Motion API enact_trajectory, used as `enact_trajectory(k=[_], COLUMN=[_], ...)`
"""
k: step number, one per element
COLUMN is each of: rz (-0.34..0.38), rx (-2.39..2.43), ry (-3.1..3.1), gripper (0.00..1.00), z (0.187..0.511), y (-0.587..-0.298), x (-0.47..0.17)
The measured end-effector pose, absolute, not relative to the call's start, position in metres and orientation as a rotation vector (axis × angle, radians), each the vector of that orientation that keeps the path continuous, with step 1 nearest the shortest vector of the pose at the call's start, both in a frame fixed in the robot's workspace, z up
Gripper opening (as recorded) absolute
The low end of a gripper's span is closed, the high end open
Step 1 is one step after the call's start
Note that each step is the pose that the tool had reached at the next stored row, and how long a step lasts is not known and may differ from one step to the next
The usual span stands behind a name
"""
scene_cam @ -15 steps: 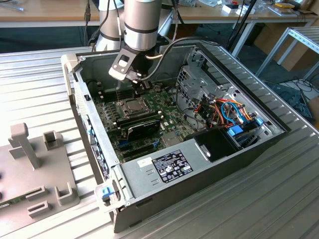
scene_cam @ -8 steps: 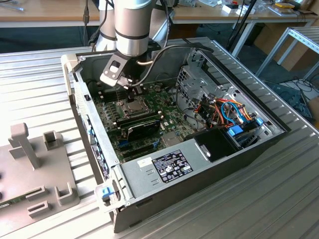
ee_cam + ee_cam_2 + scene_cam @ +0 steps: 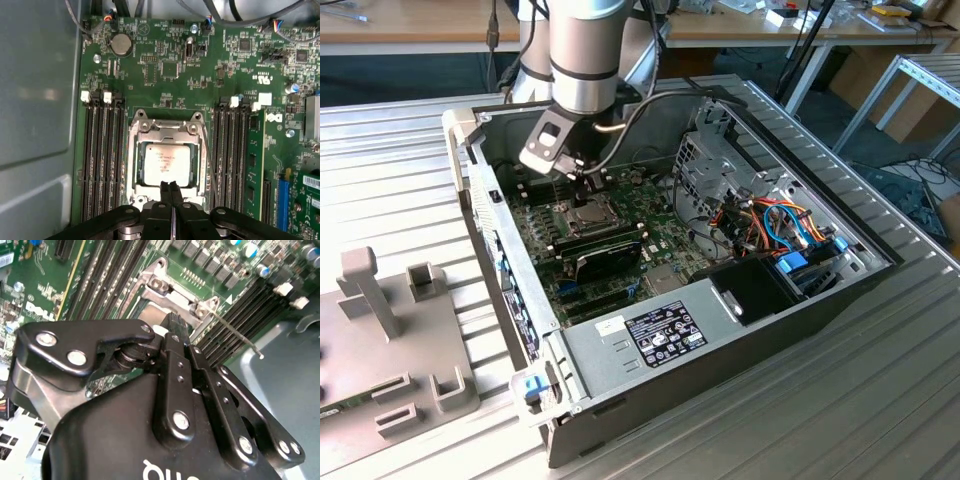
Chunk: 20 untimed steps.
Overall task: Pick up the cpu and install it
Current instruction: 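Close the cpu cover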
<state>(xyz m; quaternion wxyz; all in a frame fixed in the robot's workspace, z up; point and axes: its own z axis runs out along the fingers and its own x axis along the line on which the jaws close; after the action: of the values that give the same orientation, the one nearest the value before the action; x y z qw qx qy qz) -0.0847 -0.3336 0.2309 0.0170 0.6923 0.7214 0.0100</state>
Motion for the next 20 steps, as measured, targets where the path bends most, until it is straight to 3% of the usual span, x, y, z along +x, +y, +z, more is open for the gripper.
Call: enact_trajectory(k=[2, 20], rz=[0.005, -0.003], rx=[2.163, 2.164], ry=[2.255, 2.256], gripper=[0.11, 0.11], z=[0.231, 0.213], y=[-0.334, -0.334], x=[-0.085, -0.087])
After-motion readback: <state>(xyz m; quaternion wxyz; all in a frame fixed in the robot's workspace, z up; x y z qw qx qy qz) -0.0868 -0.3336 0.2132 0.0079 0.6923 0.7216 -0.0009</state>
